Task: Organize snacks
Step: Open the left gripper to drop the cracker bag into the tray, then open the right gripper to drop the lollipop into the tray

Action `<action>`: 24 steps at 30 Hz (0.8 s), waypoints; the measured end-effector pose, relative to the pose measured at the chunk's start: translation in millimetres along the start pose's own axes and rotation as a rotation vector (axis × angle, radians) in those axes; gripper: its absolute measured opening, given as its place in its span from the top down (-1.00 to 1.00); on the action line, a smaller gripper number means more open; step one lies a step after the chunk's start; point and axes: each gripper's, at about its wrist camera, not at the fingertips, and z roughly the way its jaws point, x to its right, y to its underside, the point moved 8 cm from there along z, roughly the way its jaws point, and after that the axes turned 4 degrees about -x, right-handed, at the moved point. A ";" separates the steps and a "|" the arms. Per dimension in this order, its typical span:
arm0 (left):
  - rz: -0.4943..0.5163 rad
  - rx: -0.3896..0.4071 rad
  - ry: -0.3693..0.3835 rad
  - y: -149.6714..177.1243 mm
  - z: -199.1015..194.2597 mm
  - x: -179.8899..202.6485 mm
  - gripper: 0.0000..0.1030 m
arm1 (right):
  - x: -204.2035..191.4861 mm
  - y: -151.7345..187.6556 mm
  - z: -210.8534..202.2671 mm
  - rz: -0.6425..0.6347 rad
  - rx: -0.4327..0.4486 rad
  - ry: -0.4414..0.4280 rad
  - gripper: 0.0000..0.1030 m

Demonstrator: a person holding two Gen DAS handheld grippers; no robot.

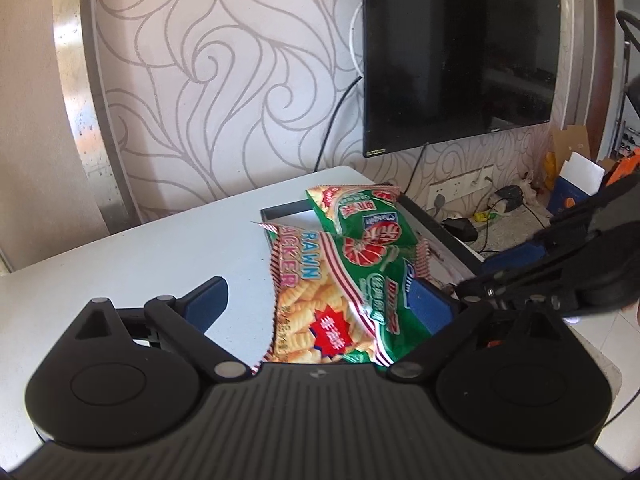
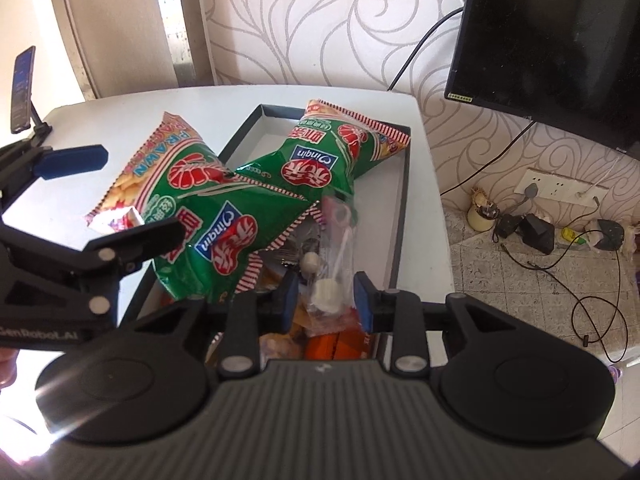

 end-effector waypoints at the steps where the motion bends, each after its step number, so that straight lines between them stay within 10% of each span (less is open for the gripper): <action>1: 0.004 -0.004 0.014 3.1 -1.0 3.5 -0.88 | 1.8 -0.2 -2.8 0.008 0.012 -0.001 0.37; 6: 0.068 -0.024 0.071 12.3 1.8 27.2 -0.39 | 5.7 -1.1 -2.2 0.017 0.017 0.010 0.38; 24: 0.054 -0.043 0.069 12.3 24.5 28.8 -0.40 | -17.2 -19.1 -28.2 0.031 0.116 -0.058 0.36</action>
